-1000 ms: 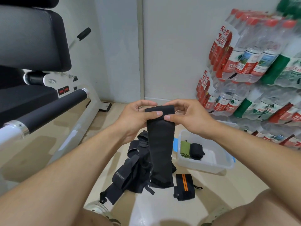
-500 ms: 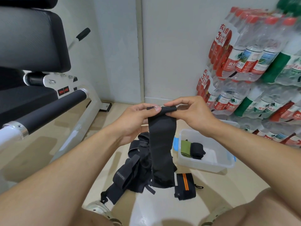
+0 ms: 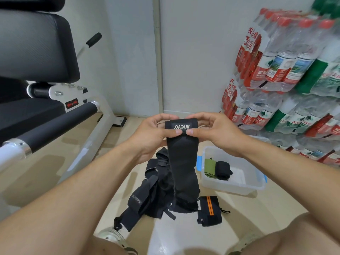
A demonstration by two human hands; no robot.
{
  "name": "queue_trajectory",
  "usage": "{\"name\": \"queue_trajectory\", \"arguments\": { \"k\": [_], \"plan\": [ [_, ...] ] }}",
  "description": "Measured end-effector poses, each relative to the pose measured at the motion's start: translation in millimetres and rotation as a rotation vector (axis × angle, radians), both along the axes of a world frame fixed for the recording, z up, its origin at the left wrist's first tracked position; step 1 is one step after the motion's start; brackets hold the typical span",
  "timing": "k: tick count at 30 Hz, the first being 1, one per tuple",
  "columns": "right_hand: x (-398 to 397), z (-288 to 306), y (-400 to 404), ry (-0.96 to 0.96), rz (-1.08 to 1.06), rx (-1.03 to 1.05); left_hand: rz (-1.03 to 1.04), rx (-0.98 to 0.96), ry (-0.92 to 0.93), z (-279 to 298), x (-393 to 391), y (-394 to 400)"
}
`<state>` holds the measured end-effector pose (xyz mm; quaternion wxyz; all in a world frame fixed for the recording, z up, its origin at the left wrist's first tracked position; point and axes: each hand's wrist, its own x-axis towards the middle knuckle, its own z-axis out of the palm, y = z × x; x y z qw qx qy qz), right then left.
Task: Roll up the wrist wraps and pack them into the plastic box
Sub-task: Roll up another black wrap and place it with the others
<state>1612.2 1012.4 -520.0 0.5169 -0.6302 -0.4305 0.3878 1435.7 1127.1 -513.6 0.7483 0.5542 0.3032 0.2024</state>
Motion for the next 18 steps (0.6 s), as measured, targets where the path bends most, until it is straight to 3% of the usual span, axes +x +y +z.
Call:
{"name": "queue_trajectory", "arguments": {
  "k": [10, 18],
  "plan": [
    [-4.5, 0.9, 2.1, -0.094, -0.070, 0.114, -0.048, -0.044, 0.037, 0.4, -1.1, -2.7],
    [-5.0, -1.3, 4.1, -0.067, -0.055, 0.095, 0.060, -0.026, 0.006, 0.3, 0.0, -0.5]
  ]
}}
